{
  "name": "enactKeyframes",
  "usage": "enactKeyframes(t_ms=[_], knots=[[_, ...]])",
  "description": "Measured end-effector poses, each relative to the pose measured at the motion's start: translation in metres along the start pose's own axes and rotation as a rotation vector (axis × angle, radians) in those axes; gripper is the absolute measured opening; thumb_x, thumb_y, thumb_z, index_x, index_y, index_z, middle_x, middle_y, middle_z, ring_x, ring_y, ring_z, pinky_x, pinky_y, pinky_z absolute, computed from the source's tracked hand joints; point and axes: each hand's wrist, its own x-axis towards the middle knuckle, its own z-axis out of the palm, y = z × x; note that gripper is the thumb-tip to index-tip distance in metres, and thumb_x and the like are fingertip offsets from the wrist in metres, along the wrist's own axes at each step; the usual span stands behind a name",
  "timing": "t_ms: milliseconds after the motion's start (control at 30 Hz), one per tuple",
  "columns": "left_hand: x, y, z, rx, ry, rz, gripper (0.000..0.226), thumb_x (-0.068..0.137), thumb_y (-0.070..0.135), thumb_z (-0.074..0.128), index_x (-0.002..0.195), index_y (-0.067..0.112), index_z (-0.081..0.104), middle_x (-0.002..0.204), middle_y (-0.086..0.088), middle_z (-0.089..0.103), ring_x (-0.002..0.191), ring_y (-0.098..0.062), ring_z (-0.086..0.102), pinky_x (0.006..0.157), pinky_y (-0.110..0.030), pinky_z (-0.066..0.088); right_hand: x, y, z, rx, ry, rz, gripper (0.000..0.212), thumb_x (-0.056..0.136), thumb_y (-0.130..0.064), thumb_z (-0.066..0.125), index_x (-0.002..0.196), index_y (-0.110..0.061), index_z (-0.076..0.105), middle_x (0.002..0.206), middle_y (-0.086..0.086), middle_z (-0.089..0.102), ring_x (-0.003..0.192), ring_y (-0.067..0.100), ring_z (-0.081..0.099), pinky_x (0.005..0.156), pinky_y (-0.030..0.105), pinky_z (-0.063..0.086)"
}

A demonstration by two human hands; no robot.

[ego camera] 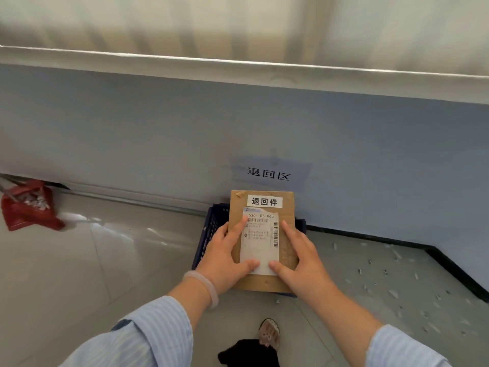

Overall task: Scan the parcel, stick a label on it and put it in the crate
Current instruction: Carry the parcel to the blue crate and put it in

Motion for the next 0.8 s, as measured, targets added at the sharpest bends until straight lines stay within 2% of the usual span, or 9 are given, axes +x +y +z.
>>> enactKeyframes(t_ms=[133, 233, 367, 467, 567, 800], knots=[[0.062, -0.031, 0.009, 0.075, -0.024, -0.035, 0.097, 0.073, 0.046, 0.075, 0.141, 0.063, 0.007, 0.155, 0.003, 0.022, 0.141, -0.024, 0.021, 0.115, -0.050, 0.027, 0.061, 0.027, 0.016, -0.015, -0.026, 0.034, 0.088, 0.081, -0.033, 0.074, 0.147, -0.049, 0.018, 0.154, -0.010, 0.022, 0.130, -0.003, 0.023, 0.110, 0.026, 0.026], [0.109, -0.059, 0.026, 0.058, -0.056, -0.057, 0.096, 0.075, 0.041, 0.076, 0.141, 0.062, 0.009, 0.155, 0.003, 0.022, 0.141, -0.023, 0.022, 0.115, -0.049, 0.026, 0.106, 0.059, 0.036, -0.024, -0.035, 0.064, 0.088, 0.081, -0.035, 0.073, 0.146, -0.051, 0.016, 0.154, -0.012, 0.022, 0.129, -0.004, 0.023, 0.111, 0.029, 0.029], [0.172, -0.117, 0.067, 0.040, -0.091, -0.036, 0.097, 0.077, 0.035, 0.076, 0.131, 0.069, 0.003, 0.157, 0.003, 0.017, 0.143, -0.020, 0.017, 0.118, -0.045, 0.022, 0.163, 0.123, 0.079, -0.038, -0.032, 0.102, 0.090, 0.081, -0.035, 0.073, 0.145, -0.054, 0.012, 0.153, -0.016, 0.024, 0.128, -0.006, 0.025, 0.108, 0.023, 0.029], [0.216, -0.173, 0.110, 0.043, -0.139, -0.066, 0.098, 0.077, 0.036, 0.076, 0.126, 0.074, 0.000, 0.157, 0.003, 0.015, 0.143, -0.019, 0.019, 0.118, -0.043, 0.024, 0.200, 0.185, 0.120, -0.031, -0.032, 0.156, 0.091, 0.081, -0.035, 0.073, 0.145, -0.055, 0.011, 0.154, -0.015, 0.023, 0.135, 0.000, 0.026, 0.113, 0.032, 0.031], [0.254, -0.228, 0.153, 0.045, -0.185, -0.089, 0.094, 0.079, 0.031, 0.075, 0.138, 0.063, 0.009, 0.151, 0.004, 0.015, 0.139, -0.017, 0.023, 0.115, -0.031, 0.025, 0.228, 0.247, 0.165, -0.006, -0.041, 0.210, 0.092, 0.082, -0.033, 0.073, 0.144, -0.057, 0.010, 0.156, -0.014, 0.021, 0.139, 0.003, 0.023, 0.117, 0.037, 0.028], [0.308, -0.326, 0.227, 0.076, -0.315, -0.163, 0.091, 0.084, 0.026, 0.071, 0.144, 0.057, 0.010, 0.157, 0.001, 0.007, 0.141, -0.019, 0.022, 0.113, -0.028, 0.023, 0.275, 0.353, 0.240, -0.055, -0.078, 0.316, 0.094, 0.082, -0.030, 0.073, 0.148, -0.051, 0.009, 0.159, -0.012, 0.016, 0.141, 0.005, 0.020, 0.116, 0.031, 0.020]])
